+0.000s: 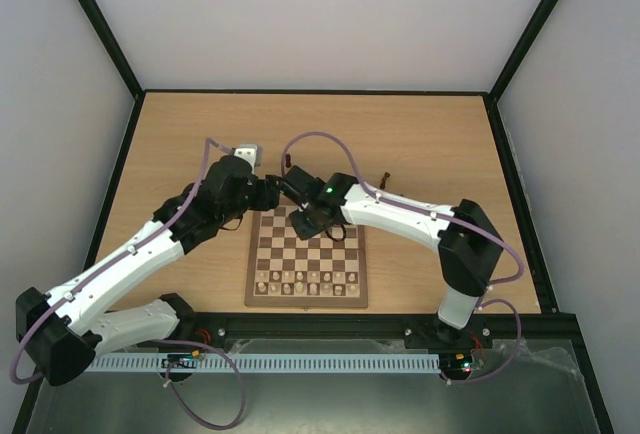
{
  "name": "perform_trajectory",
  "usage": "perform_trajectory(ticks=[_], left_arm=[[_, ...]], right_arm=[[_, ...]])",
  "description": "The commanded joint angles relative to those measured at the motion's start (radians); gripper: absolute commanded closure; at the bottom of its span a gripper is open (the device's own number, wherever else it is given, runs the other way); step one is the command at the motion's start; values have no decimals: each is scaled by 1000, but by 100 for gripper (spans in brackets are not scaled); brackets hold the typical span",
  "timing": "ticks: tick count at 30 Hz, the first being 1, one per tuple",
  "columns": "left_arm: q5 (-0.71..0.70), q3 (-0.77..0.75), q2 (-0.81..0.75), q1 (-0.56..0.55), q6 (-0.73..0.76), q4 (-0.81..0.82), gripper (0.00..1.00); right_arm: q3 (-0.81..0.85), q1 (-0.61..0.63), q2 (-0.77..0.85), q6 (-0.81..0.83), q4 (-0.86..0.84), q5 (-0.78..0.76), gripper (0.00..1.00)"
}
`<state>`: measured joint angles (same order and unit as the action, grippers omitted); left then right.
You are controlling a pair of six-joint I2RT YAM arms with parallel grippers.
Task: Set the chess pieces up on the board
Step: Place the chess piece at the center of the board.
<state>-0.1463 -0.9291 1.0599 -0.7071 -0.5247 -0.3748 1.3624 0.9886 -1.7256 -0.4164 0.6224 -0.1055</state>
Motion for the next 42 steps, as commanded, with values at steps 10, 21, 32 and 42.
perform_trajectory(ticks=[10, 21, 32, 42], left_arm=[[25, 22, -16, 14, -17, 18, 34], [28, 24, -8, 18, -18, 21, 34], [30, 25, -5, 23, -18, 22, 33], [66, 19, 22, 24, -13, 40, 33]], right_arm=[[135, 15, -170, 30, 111, -118, 86], [105, 15, -133, 50, 87, -71, 86], [-7, -81, 86, 42, 168, -171, 84], [-63, -346, 88, 29, 179, -223, 82]])
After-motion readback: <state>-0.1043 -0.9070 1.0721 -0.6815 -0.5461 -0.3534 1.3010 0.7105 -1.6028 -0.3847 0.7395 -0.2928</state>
